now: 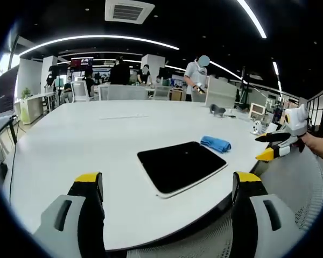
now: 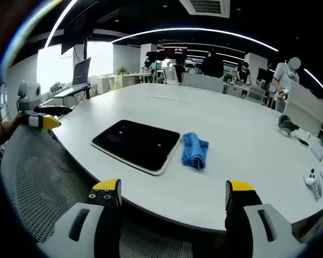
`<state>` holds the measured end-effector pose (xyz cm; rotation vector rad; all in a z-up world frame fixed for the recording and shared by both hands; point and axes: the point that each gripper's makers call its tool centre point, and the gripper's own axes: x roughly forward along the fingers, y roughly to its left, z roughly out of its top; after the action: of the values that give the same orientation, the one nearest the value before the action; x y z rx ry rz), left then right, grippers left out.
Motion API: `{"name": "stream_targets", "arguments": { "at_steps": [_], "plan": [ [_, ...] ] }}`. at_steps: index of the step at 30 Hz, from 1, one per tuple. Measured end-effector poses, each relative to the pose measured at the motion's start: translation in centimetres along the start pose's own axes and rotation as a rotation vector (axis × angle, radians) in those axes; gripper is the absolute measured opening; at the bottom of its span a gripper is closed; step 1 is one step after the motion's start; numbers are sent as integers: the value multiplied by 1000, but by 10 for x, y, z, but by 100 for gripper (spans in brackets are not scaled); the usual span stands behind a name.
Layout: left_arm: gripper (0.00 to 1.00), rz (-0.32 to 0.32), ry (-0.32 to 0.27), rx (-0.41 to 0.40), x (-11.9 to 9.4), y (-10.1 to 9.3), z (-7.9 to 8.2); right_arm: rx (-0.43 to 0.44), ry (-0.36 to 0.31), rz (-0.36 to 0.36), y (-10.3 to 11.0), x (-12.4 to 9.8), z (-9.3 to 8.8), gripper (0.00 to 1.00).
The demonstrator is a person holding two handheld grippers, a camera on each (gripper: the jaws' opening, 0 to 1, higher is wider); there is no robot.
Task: Wipe the mirror surface with the cleaning cloth until all visible marks leave the cleaned area.
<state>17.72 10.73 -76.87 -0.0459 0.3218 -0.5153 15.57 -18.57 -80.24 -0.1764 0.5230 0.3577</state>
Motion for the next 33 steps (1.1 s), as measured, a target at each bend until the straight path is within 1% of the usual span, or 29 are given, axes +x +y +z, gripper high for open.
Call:
{"name": "stream_targets", "arguments": {
  "at_steps": [22,29,33],
  "plan": [
    [99,-6,6,-4,-1,0,-3,7,4,8,4,0,-3,77],
    [99,-5,8,-4,0,1,-2,7,5,8,2,0,-3,77],
    [99,-3,7,-2,0,0,-1,8,9,3,1,0,-3,79]
  ]
}}
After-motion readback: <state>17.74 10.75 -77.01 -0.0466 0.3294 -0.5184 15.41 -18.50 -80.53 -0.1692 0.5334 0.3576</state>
